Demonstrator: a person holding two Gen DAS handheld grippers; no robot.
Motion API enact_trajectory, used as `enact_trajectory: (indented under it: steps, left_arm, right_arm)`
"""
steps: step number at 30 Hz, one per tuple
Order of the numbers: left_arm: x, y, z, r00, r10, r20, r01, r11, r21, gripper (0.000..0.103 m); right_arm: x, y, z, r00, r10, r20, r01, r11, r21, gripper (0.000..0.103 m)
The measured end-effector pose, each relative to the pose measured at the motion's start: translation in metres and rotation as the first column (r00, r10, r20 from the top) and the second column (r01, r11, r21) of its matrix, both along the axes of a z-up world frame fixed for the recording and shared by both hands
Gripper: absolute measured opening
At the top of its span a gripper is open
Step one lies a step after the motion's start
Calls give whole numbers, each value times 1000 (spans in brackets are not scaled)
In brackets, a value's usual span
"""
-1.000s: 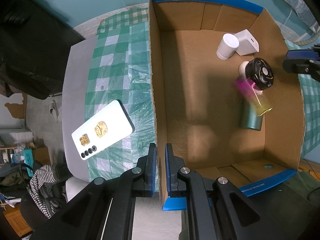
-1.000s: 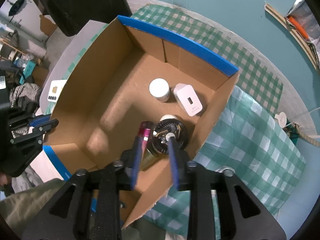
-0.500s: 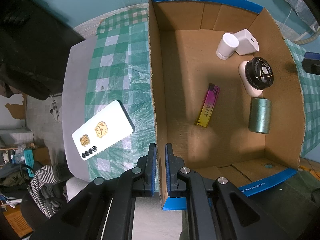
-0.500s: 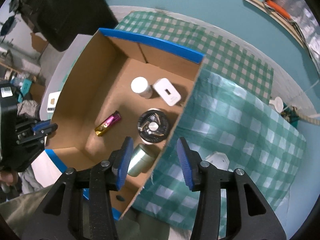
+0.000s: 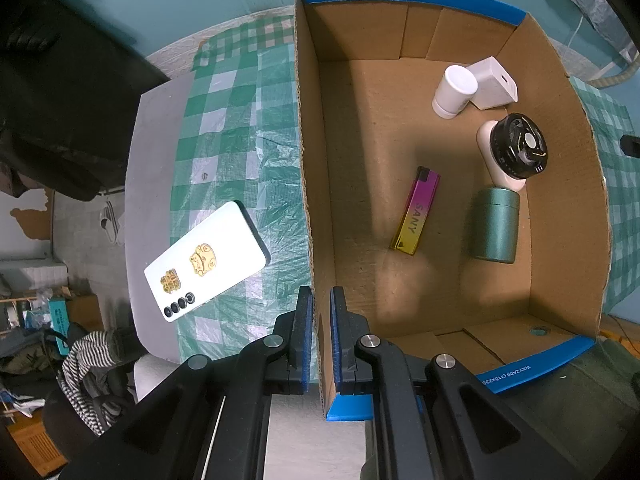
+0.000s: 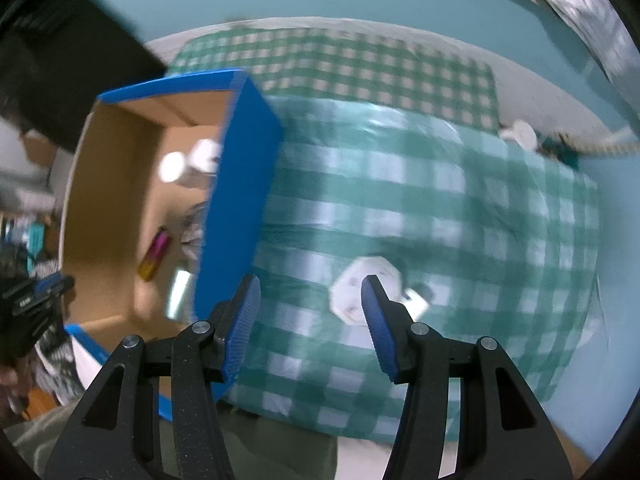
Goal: Organize rigid objects
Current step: 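Move the right tool to the blue-labelled pill bottle and grasp it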
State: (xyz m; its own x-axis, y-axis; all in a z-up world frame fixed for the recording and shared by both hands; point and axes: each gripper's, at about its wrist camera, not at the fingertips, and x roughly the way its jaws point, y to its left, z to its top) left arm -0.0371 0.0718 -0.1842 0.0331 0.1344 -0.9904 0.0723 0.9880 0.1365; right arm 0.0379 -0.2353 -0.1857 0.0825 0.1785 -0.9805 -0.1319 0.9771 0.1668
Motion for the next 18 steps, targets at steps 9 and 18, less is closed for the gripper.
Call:
enact_trajectory:
  steps: [9, 18]
  left_arm:
    - [0, 0, 0, 1000, 0, 0, 0, 1000, 0, 8]
    - [0, 0, 0, 1000, 2, 0, -2, 1000, 0, 8]
  right_arm:
    - [-2, -58, -42, 983, -164, -87, 161, 986, -38, 53]
    - [-7, -76, -77, 962, -221, -160, 211, 975, -75, 53]
